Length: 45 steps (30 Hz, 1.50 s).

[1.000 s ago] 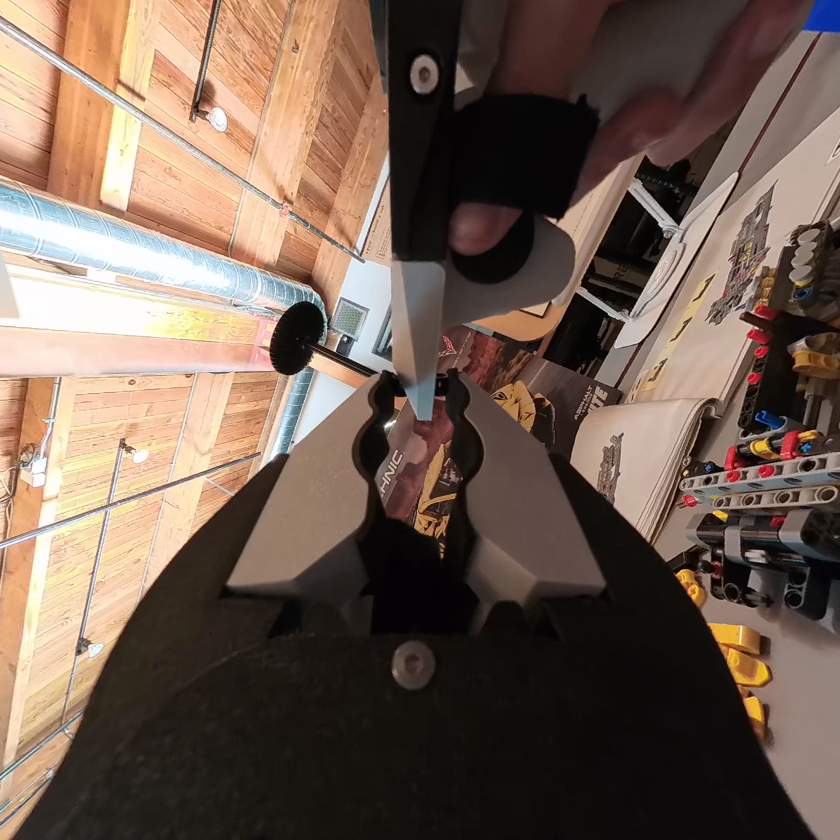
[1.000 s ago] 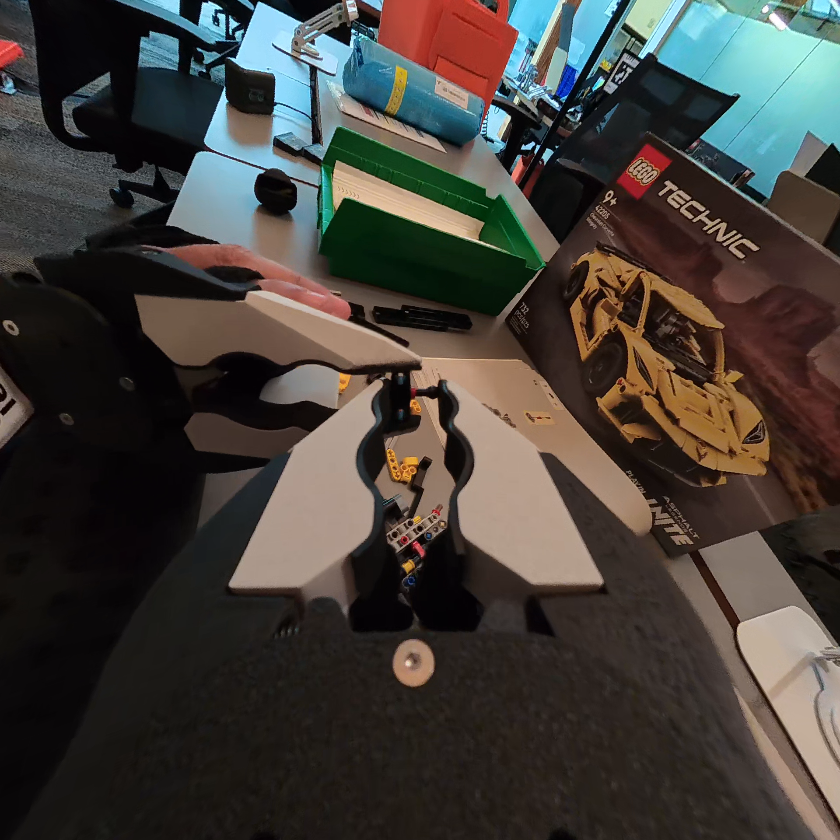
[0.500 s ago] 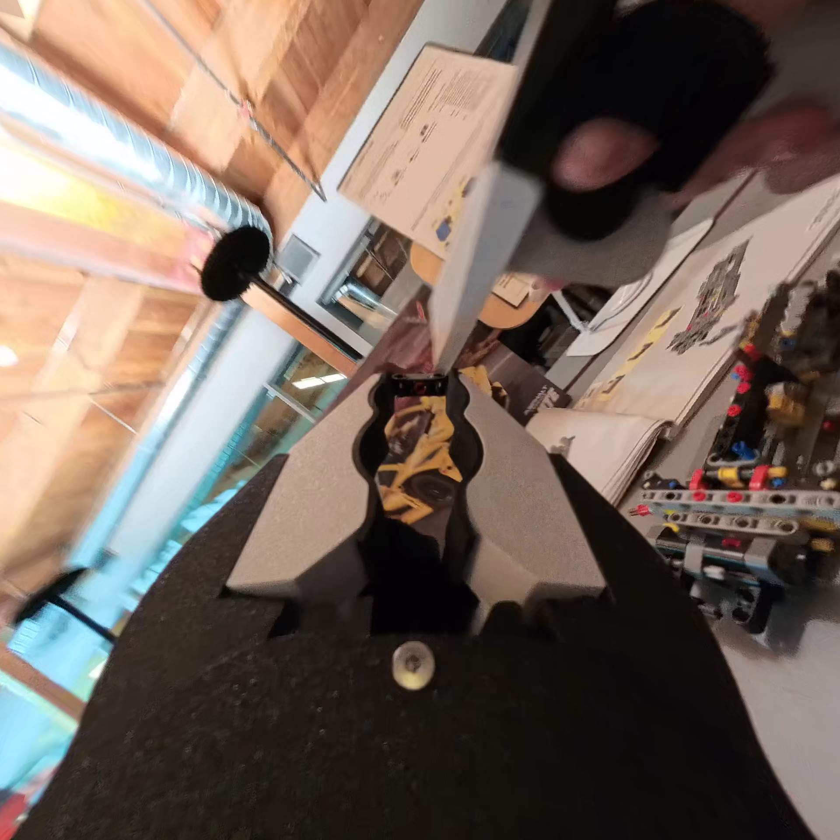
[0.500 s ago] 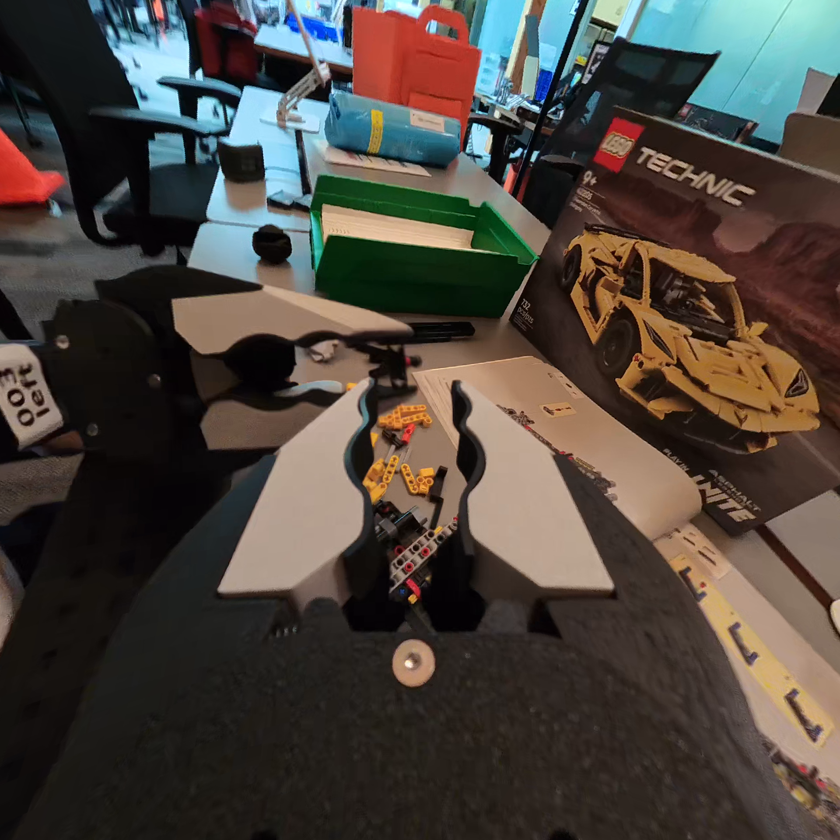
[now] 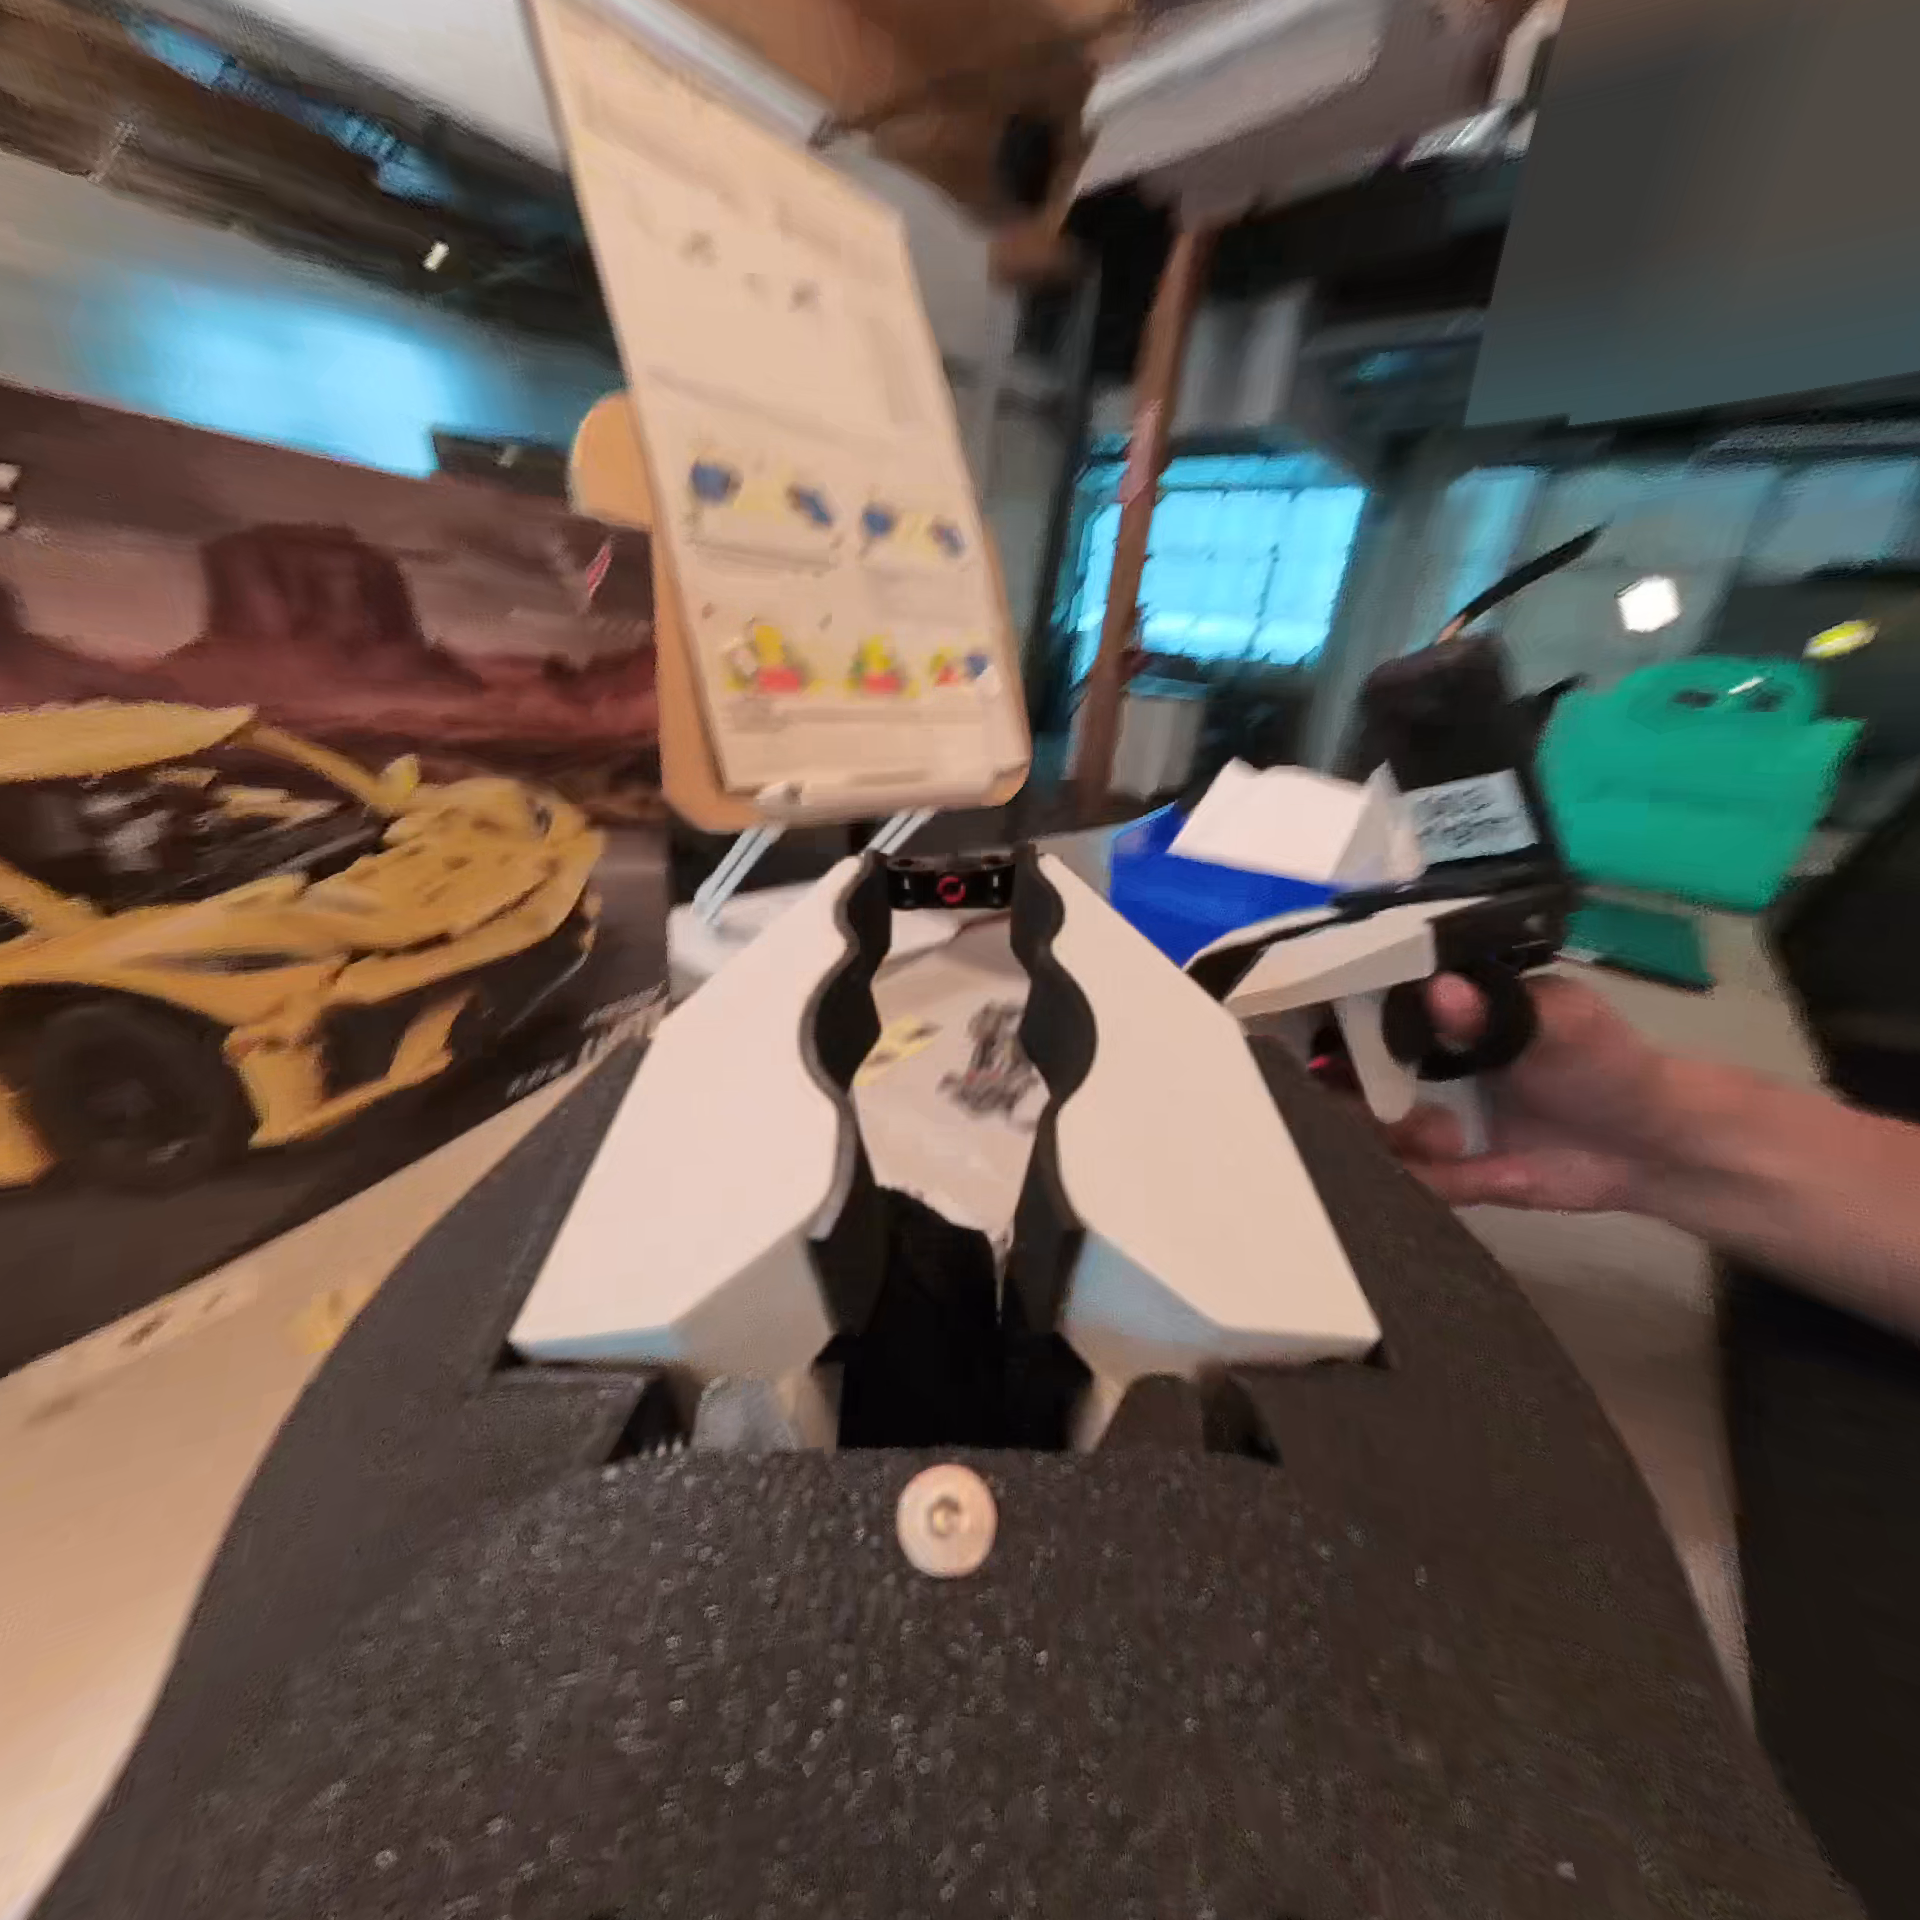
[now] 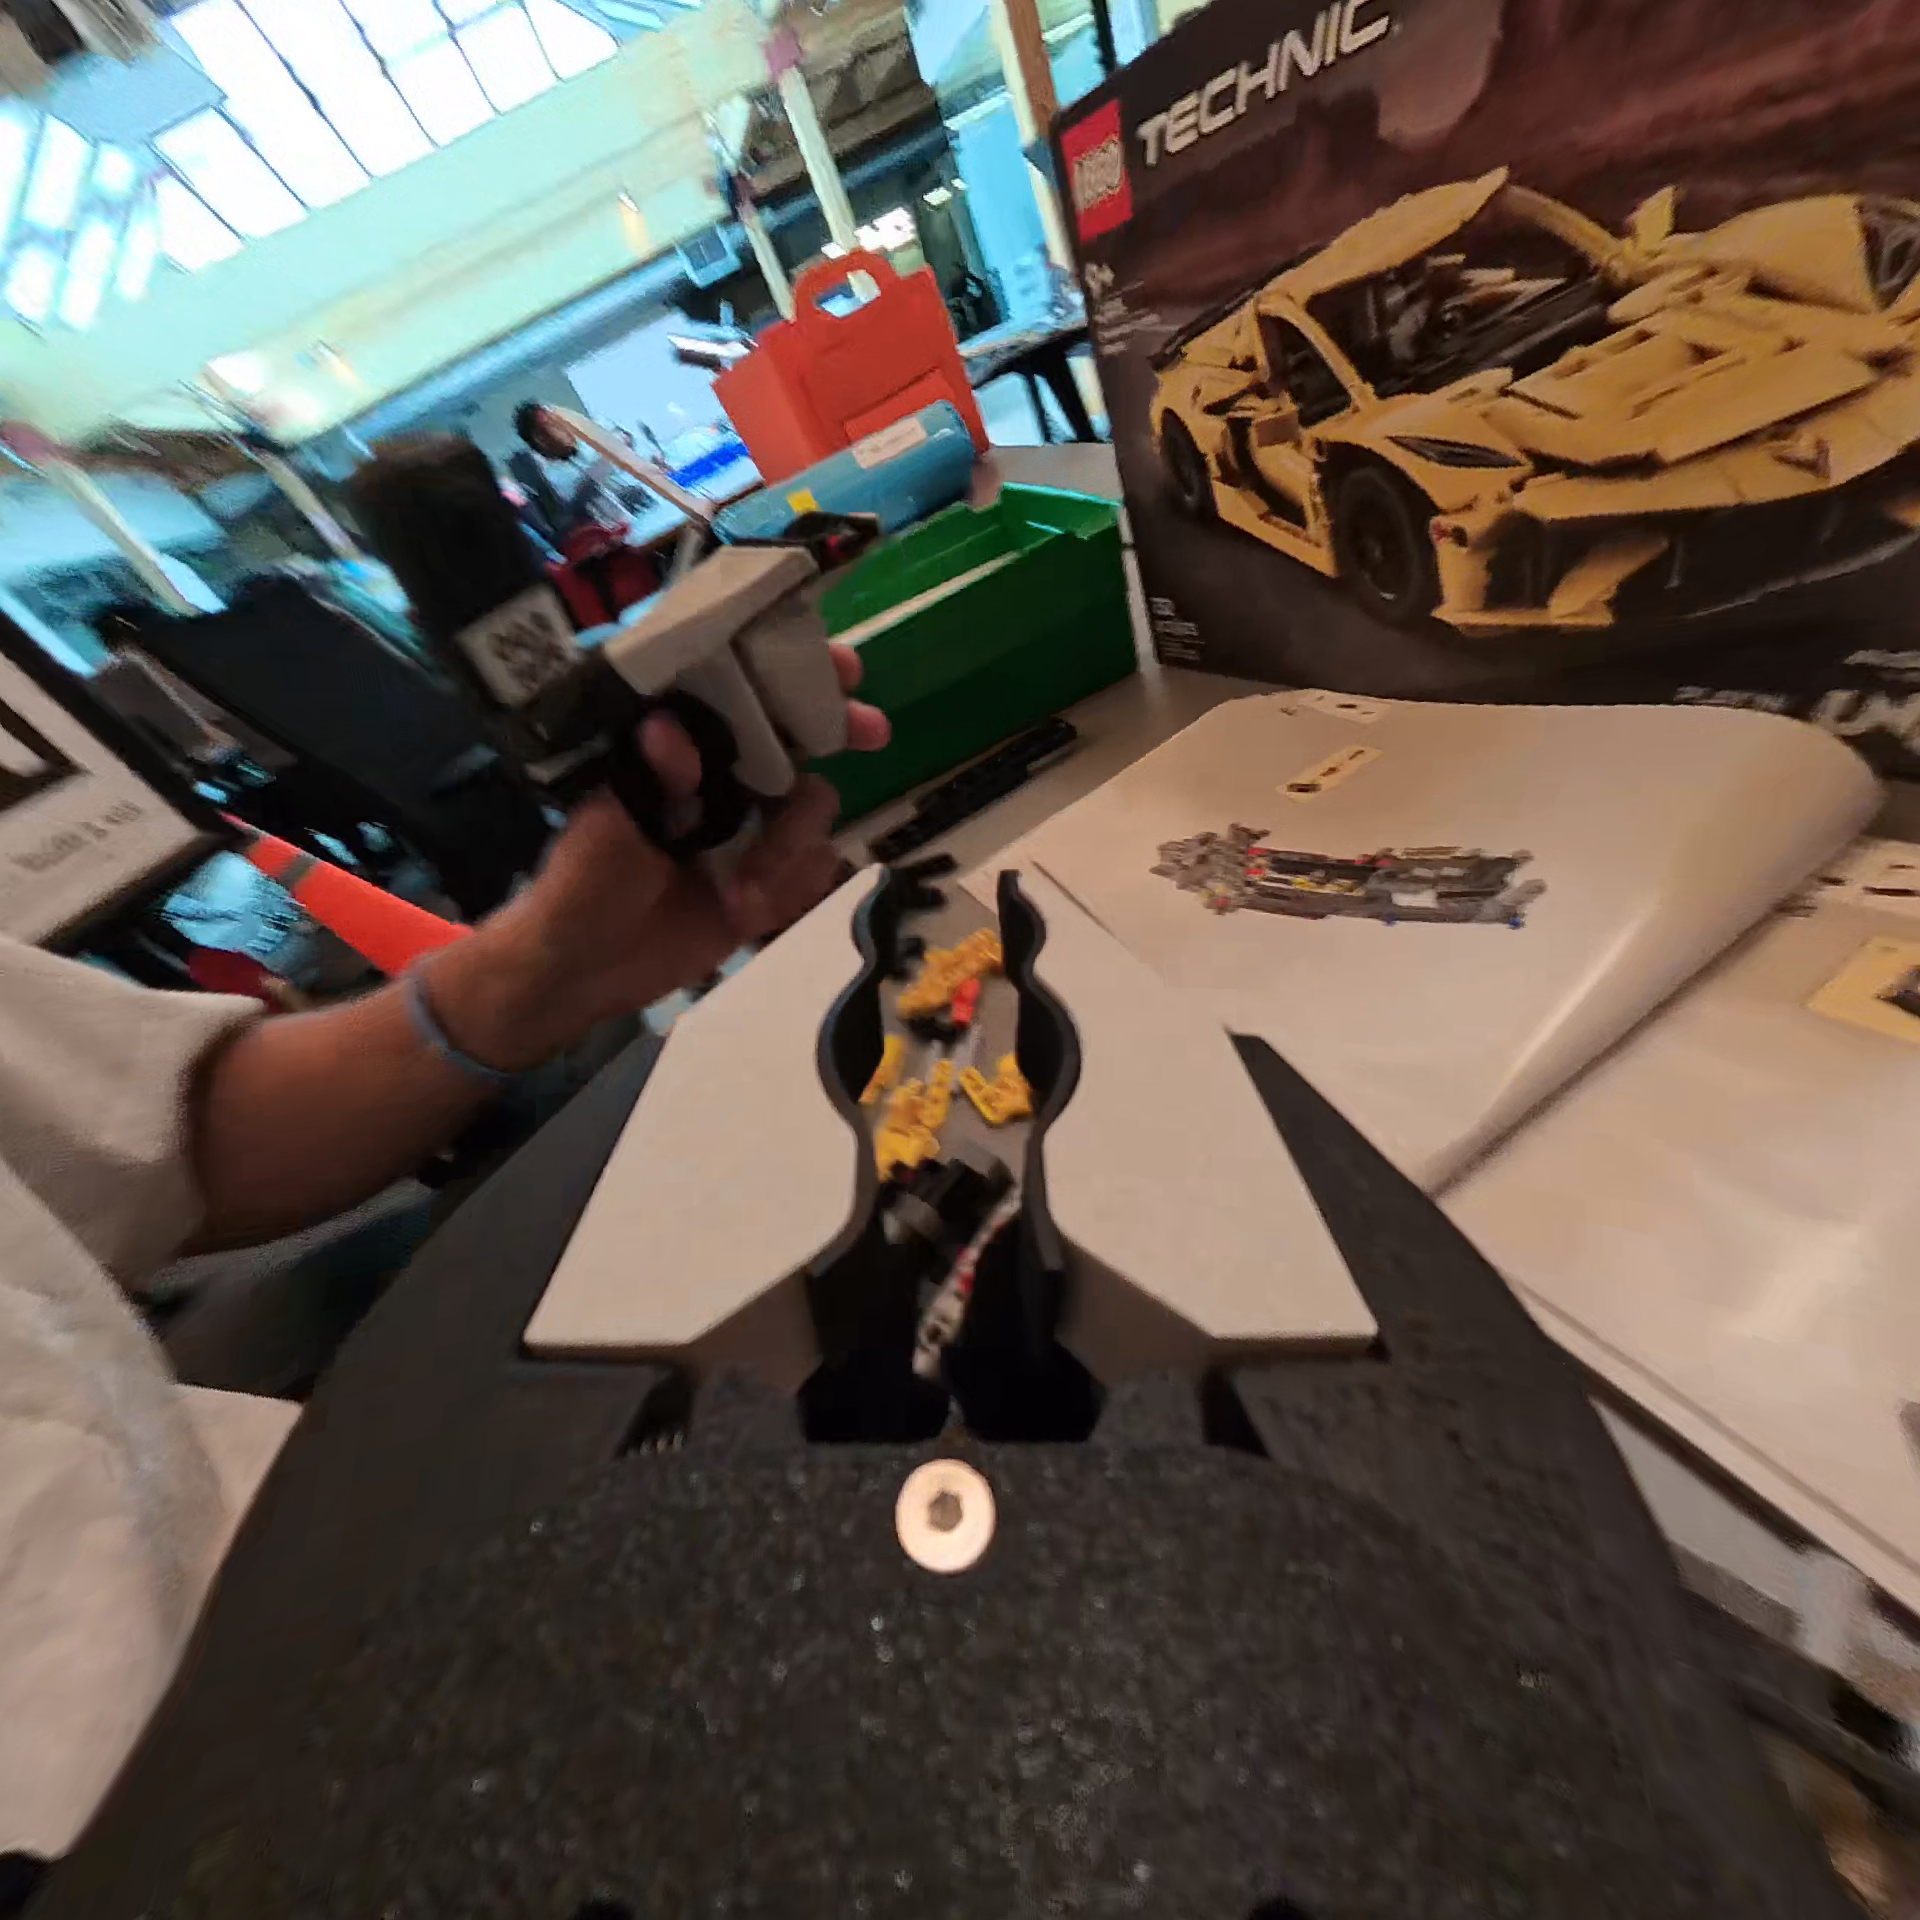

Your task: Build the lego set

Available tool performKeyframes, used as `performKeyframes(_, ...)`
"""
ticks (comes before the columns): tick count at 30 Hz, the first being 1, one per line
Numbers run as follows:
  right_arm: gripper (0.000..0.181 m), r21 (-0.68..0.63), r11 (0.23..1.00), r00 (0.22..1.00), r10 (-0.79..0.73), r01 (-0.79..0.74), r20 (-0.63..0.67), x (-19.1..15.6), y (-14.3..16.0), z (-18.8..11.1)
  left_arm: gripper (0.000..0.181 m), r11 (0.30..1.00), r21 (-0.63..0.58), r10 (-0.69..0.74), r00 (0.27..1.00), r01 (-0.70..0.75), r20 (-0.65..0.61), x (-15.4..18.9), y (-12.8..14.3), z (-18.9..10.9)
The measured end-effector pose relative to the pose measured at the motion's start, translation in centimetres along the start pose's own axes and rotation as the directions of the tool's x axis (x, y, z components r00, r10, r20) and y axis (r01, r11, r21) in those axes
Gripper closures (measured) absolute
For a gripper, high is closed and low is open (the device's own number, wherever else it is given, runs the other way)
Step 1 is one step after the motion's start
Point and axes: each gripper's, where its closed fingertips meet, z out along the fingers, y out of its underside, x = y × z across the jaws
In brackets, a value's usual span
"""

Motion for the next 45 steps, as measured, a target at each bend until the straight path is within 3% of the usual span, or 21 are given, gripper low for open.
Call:
performKeyframes(2, 0.161, 0.030, 0.989, 0.978, 0.141, -0.147, 0.155, -1.5, -1.3, 0.8, 0.160, 0.996, 0.088, 0.014, 0.994, -0.005, -0.107, 0.7, -0.8, 0.6)
performKeyframes(5, 0.139, -0.029, 0.917, 0.842, 0.378, -0.399, 0.385, -3.3, -3.3, 1.9, 0.160, 0.987, 0.161, 0.052, 0.968, -0.012, -0.246, 2.8, -0.6, 1.3)
performKeyframes(9, 0.144, -0.112, 0.871, 0.726, 0.464, -0.478, 0.508, -4.7, -4.0, 2.9, 0.160, 0.955, 0.191, 0.267, 0.935, -0.225, -0.232, 4.7, 0.5, 1.5)
performKeyframes(12, 0.150, -0.125, 0.895, 0.761, 0.431, -0.427, 0.485, -5.1, -3.1, 3.2, 0.160, 0.905, 0.198, 0.413, 0.887, -0.376, -0.207, 6.0, 1.0, 1.4)
performKeyframes(15, 0.171, -0.114, 0.909, 0.770, 0.402, -0.401, 0.496, -5.7, -3.1, 2.7, 0.160, 0.857, 0.205, 0.508, 0.843, -0.473, -0.179, 6.7, 1.1, 1.4)
performKeyframes(18, 0.174, -0.112, 0.935, 0.817, 0.349, -0.337, 0.460, -5.7, -2.7, 2.5, 0.160, 0.775, 0.193, 0.628, 0.769, -0.602, -0.118, 6.9, 1.4, 1.3)
performKeyframes(21, 0.175, -0.126, 0.981, 0.904, 0.186, -0.149, 0.385, -5.4, -1.7, 2.2, 0.160, 0.652, 0.144, 0.756, 0.652, -0.744, -0.054, 7.1, 2.2, 1.2)
performKeyframes(23, 0.176, -0.170, 0.985, 0.939, 0.058, 0.000, 0.339, -5.0, -0.9, 2.0, 0.159, 0.625, 0.112, 0.780, 0.623, -0.773, -0.051, 7.3, 3.0, 1.1)
performKeyframes(26, 0.176, -0.244, 0.954, 0.938, -0.082, 0.171, 0.337, -4.6, 0.2, 1.3, 0.163, 0.676, 0.077, 0.736, 0.666, -0.733, -0.123, 8.1, 3.9, 0.9)
performKeyframes(29, 0.175, -0.353, 0.857, 0.905, -0.257, 0.376, 0.340, -3.7, 1.7, 0.5, 0.164, 0.761, 0.048, 0.639, 0.735, -0.647, -0.228, 9.0, 4.8, 0.4)
performKeyframes(31, 0.175, -0.418, 0.771, 0.868, -0.350, 0.480, 0.352, -3.2, 2.4, 0.0, 0.162, 0.884, -0.001, 0.444, 0.839, -0.468, -0.315, 9.3, 4.8, -0.1)
performKeyframes(33, 0.175, -0.443, 0.701, 0.825, -0.413, 0.558, 0.385, -3.3, 2.8, -0.3, 0.162, 0.955, -0.104, 0.223, 0.906, -0.277, -0.359, 8.9, 5.0, -0.2)
performKeyframes(35, 0.175, -0.415, 0.673, 0.783, -0.444, 0.612, 0.436, -4.6, 2.9, -0.5, 0.162, 0.971, -0.189, 0.051, 0.904, -0.143, -0.425, 9.1, 5.4, -0.4)
performKeyframes(37, 0.176, -0.423, 0.649, 0.768, -0.454, 0.633, 0.452, -5.2, 3.2, -0.5, 0.165, 0.969, -0.231, -0.033, 0.875, -0.091, -0.484, 9.8, 5.5, -0.9)
performKeyframes(40, 0.175, -0.449, 0.615, 0.759, -0.470, 0.648, 0.452, -5.3, 3.8, -0.4, 0.172, 0.959, -0.252, -0.019, 0.855, -0.131, -0.518, 10.4, 6.0, -1.5)
performKeyframes(45, 0.175, -0.482, 0.567, 0.744, -0.488, 0.668, 0.457, -5.4, 4.7, -0.5, 0.170, 0.931, -0.321, -0.027, 0.846, -0.172, -0.532, 10.8, 7.1, -1.9)
